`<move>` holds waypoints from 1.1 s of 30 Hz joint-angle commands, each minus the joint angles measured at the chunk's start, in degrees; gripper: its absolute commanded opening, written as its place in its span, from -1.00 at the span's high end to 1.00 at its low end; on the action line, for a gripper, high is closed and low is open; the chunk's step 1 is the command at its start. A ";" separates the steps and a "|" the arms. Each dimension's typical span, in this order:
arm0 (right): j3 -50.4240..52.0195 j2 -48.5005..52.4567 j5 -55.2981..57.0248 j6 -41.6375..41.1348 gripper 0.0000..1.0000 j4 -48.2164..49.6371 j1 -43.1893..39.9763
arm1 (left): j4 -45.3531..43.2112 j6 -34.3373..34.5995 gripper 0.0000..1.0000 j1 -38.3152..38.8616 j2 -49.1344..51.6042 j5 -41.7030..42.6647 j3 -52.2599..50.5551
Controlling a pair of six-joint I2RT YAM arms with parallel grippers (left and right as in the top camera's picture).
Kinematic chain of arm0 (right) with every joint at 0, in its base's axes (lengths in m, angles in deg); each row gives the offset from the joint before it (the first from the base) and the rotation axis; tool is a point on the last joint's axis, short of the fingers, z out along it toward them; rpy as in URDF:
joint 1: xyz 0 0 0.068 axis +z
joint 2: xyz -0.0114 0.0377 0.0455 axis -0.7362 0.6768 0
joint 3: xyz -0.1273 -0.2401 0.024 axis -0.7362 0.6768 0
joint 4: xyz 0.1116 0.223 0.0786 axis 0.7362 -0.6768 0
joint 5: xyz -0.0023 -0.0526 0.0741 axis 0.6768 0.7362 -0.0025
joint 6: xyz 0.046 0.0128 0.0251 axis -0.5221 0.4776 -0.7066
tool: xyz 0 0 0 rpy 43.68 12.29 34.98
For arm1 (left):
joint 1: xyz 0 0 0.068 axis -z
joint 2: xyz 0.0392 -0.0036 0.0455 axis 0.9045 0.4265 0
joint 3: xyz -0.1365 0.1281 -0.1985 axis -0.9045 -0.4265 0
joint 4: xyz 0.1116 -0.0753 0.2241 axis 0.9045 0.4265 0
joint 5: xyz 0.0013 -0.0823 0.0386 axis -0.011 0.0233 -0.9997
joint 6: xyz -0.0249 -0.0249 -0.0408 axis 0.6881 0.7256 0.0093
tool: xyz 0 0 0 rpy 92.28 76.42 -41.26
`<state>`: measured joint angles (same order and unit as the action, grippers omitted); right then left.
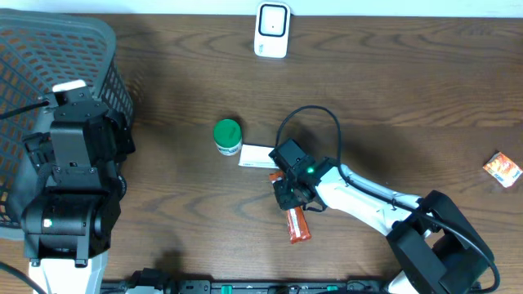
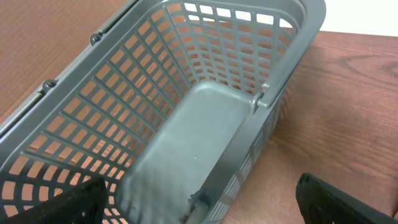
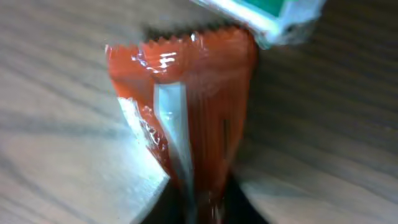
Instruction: Scan the item barcode
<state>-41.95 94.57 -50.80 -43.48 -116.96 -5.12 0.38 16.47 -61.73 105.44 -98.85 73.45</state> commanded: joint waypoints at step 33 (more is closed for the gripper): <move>4.09 -24.37 18.97 -61.11 0.98 -7.52 -2.23 | -0.02 0.31 -0.93 -0.33 -0.20 -0.48 -0.33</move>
<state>-37.56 71.09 -35.30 -93.84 -124.61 -7.07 0.38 16.47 -61.73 105.44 -98.85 73.45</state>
